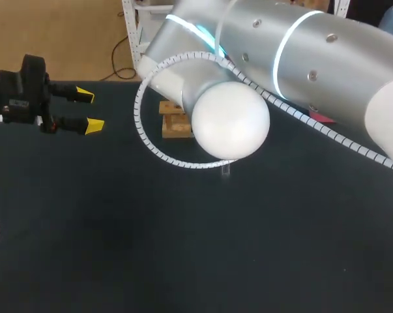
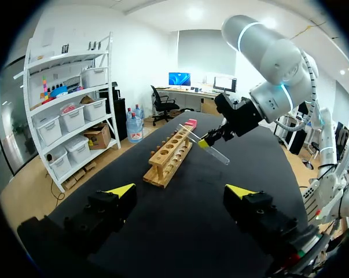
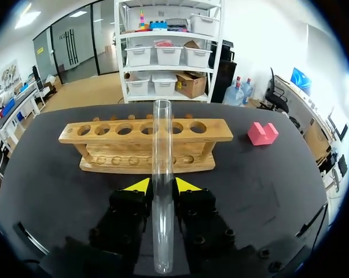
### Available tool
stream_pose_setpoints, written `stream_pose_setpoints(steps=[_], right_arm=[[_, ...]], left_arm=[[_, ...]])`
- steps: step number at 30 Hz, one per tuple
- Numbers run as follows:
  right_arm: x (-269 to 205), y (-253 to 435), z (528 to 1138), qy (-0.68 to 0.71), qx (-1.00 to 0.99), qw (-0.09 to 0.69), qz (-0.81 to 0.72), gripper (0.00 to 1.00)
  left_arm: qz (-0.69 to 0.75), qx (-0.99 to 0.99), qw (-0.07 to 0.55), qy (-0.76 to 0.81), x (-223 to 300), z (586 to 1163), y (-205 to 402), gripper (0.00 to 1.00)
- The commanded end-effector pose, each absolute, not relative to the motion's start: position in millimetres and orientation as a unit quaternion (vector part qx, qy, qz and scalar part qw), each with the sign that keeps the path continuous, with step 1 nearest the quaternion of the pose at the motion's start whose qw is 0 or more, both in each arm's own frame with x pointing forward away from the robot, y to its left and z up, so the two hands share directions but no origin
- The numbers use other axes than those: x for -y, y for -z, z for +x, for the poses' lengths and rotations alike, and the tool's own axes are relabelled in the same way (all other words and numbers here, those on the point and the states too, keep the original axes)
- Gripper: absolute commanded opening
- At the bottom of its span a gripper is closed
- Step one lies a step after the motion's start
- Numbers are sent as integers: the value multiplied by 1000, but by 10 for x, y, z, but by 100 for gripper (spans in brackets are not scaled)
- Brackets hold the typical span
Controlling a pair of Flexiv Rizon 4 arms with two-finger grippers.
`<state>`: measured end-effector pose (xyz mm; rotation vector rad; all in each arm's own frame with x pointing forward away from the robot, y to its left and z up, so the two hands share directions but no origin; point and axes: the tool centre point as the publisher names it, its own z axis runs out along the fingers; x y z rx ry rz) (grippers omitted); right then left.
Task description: Grasp the test tube, adjust it, and insert it.
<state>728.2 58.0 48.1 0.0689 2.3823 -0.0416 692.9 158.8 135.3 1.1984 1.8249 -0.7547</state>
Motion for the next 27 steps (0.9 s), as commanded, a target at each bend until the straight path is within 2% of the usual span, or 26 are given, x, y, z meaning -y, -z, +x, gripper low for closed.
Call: stream_pose_setpoints(steps=[1,27], right_arm=[[-560,-532,7200,14,-925,378,30,0],[-564,-449,7282,13,-927,373,30,0]], left_arm=[[475,-721,407,299,-1598,6925,-1337,100],[475,-721,407,299,-1598,6925,-1337,100]])
